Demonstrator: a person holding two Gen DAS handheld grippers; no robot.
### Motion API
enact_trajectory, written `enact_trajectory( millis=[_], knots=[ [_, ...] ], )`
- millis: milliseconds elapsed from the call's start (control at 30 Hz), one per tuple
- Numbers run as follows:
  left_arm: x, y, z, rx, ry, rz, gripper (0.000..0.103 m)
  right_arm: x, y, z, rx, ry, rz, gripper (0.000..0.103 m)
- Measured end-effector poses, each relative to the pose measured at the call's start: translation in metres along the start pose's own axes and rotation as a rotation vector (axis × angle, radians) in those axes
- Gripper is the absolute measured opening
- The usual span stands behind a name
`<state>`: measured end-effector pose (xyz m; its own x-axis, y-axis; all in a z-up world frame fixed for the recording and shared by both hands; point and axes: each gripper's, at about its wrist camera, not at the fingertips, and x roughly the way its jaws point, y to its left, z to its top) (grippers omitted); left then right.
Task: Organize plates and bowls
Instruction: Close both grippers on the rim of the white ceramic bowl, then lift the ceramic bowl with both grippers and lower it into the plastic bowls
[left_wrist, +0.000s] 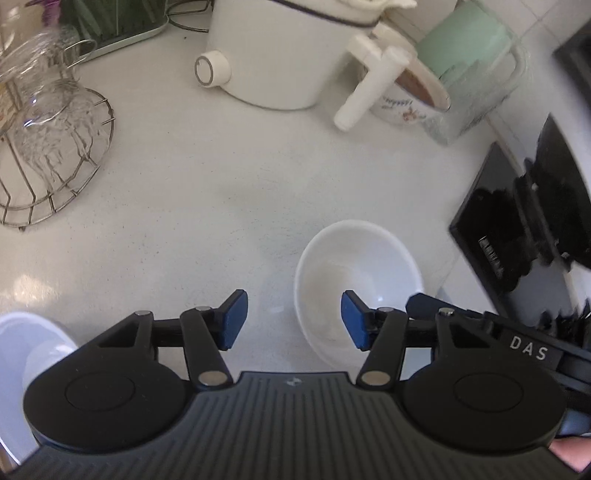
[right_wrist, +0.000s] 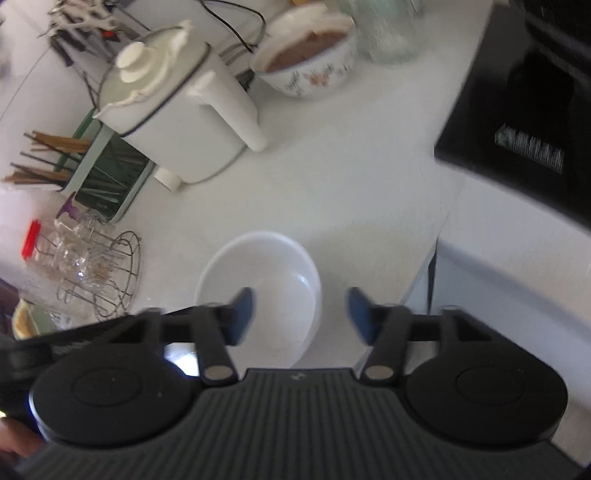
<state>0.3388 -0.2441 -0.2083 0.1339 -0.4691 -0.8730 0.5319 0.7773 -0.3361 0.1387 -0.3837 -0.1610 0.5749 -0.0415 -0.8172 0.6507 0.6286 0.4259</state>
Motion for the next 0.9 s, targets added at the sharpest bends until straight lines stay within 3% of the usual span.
enact_trajectory(
  millis=[167, 233, 500, 900],
  knots=[
    [0.017, 0.002, -0.001, -0.005, 0.04, 0.009, 0.043, 0.007, -0.003, -0.009, 0.009, 0.025, -0.003, 0.037],
    [0.022, 0.003, -0.002, -0.011, 0.052, 0.008, 0.033, 0.012, -0.004, -0.011, 0.014, 0.042, -0.006, 0.026],
    [0.026, 0.01, 0.0, -0.065, 0.064, -0.027, 0.012, 0.023, -0.001, -0.01, -0.008, 0.086, 0.018, 0.012],
    [-0.002, 0.019, -0.017, -0.094, 0.078, -0.035, 0.011, 0.013, 0.013, -0.01, -0.047, 0.116, 0.035, 0.011]
  ],
)
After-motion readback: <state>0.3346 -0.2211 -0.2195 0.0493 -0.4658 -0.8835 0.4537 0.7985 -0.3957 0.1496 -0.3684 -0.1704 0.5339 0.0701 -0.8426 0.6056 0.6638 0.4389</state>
